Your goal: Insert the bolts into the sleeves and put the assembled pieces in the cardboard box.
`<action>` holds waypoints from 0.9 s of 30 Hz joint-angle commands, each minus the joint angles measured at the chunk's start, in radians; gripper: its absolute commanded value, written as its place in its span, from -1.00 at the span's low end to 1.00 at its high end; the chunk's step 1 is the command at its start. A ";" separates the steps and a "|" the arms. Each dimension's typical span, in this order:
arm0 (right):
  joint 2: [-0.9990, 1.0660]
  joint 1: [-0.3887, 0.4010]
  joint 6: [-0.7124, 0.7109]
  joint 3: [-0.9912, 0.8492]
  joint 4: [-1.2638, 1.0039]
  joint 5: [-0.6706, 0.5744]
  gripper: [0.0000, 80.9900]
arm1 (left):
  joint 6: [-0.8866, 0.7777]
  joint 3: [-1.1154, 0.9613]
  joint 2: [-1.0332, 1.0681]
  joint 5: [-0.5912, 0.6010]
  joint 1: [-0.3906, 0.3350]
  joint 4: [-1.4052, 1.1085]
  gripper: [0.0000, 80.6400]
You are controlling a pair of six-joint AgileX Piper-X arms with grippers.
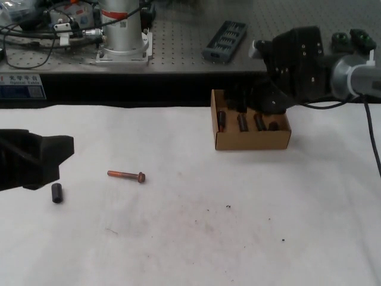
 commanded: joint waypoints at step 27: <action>0.100 0.351 -0.493 -0.117 0.082 -0.102 0.08 | 0.007 -0.009 -0.290 -0.182 0.002 0.157 0.02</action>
